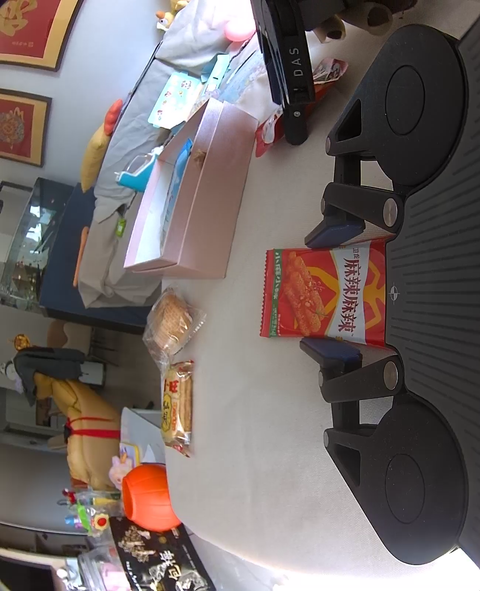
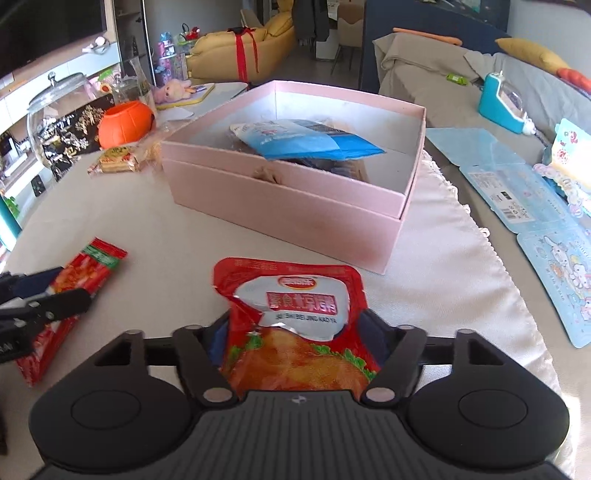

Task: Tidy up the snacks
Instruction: 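Lift the roast-duck packet off the table with the right gripper, then carry both red packets over the pink box and open both grippers, then reach left toward the round bread bun while right approaches the yellow biscuit packet, then grasp the wrapped bread bun with right while left grasps the wafer packet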

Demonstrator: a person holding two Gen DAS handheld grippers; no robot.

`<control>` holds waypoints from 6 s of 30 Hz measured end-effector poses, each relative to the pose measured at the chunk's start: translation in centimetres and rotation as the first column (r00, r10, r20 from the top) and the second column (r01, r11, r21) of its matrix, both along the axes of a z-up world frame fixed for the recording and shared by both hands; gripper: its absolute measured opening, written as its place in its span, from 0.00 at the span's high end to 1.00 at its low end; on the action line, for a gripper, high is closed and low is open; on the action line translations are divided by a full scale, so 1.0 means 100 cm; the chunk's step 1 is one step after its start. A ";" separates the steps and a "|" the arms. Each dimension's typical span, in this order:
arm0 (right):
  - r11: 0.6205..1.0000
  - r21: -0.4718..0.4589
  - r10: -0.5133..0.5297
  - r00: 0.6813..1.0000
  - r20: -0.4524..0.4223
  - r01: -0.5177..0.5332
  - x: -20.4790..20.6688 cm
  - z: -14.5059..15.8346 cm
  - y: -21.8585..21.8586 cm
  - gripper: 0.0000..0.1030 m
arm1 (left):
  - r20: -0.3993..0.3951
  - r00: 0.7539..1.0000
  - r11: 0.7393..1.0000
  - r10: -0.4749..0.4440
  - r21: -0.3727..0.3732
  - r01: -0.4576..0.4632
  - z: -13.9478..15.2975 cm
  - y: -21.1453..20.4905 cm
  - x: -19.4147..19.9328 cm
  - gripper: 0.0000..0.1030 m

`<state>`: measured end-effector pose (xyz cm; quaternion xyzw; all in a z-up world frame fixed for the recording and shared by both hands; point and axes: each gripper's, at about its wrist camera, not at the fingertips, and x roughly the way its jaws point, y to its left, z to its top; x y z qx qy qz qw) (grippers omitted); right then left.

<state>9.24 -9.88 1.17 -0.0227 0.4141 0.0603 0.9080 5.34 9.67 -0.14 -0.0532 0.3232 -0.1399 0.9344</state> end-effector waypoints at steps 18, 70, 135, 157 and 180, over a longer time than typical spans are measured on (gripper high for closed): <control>0.976 0.094 0.199 0.980 -0.003 -0.197 -0.019 0.015 0.051 0.50 | -0.092 0.994 0.996 0.052 0.074 -0.045 0.018 0.011 0.013 0.50; 0.988 0.026 0.150 0.988 0.028 -0.151 -0.027 0.014 0.025 0.40 | -0.083 0.997 1.000 -0.005 -0.001 0.005 0.017 0.004 0.006 0.50; 0.953 0.164 0.272 0.957 -0.102 -0.254 0.208 0.023 0.214 0.17 | -0.166 0.977 0.990 0.136 -0.019 -0.142 0.033 0.107 0.027 0.77; 0.874 0.113 0.481 0.875 -0.056 -0.473 0.046 0.023 0.142 0.44 | -0.140 0.973 0.980 0.181 -0.053 -0.190 0.040 0.100 0.050 0.77; 0.965 0.033 0.254 0.961 0.111 -0.259 -0.011 -0.006 0.079 0.07 | -0.113 0.974 0.973 0.196 0.144 -0.179 0.021 0.043 0.146 0.57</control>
